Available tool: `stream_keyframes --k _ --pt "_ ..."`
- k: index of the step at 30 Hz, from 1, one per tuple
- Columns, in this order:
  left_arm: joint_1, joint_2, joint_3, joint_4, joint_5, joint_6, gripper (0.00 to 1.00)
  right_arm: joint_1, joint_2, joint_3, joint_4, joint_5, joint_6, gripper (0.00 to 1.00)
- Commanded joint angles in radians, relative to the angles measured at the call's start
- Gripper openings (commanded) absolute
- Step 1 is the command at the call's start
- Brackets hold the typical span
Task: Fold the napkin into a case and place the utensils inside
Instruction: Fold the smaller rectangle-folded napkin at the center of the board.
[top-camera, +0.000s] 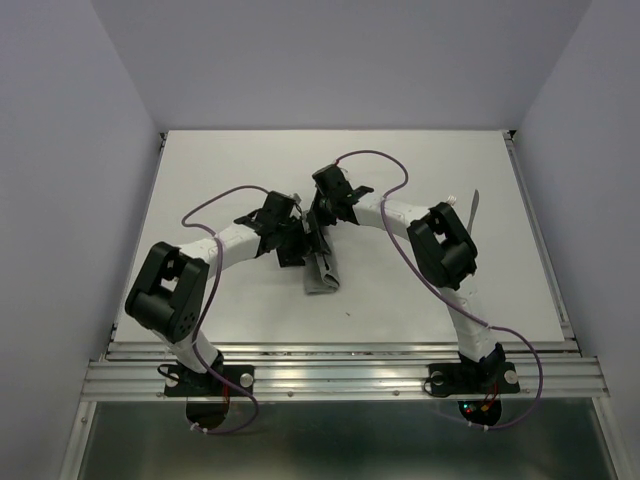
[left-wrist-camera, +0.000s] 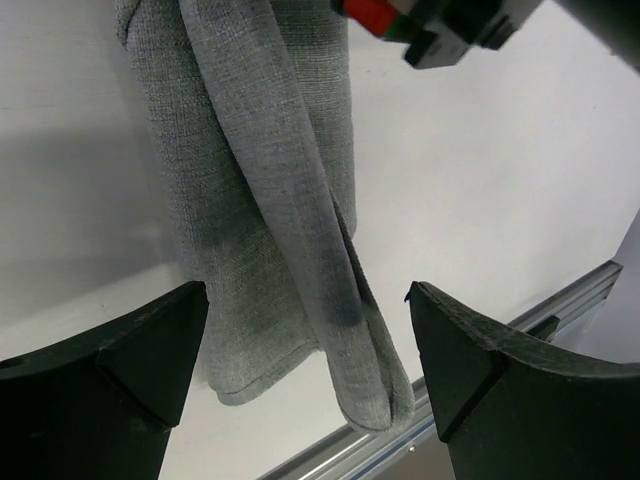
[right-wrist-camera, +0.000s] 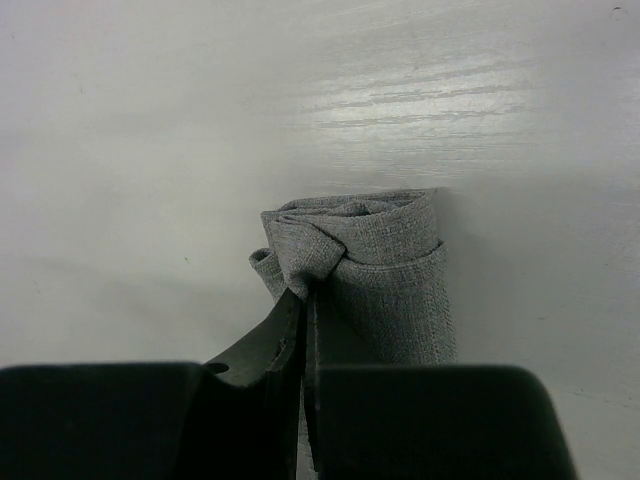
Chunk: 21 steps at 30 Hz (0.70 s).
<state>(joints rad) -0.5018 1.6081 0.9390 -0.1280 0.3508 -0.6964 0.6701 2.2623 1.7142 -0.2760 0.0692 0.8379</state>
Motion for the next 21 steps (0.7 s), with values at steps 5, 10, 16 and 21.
stream_keyframes --k 5,10,16,21 --pt "-0.023 0.059 0.021 0.021 -0.016 -0.011 0.73 -0.001 0.068 -0.027 -0.103 0.076 -0.026 0.01" --pt "-0.024 0.021 0.012 -0.008 -0.047 -0.002 0.61 -0.001 0.065 -0.030 -0.103 0.081 -0.030 0.01" --pt "-0.024 0.012 0.006 -0.041 -0.058 0.017 0.61 -0.001 0.071 -0.030 -0.103 0.078 -0.030 0.01" --pt "-0.023 -0.017 -0.014 -0.064 -0.076 0.020 0.64 -0.001 0.068 -0.034 -0.103 0.083 -0.034 0.01"
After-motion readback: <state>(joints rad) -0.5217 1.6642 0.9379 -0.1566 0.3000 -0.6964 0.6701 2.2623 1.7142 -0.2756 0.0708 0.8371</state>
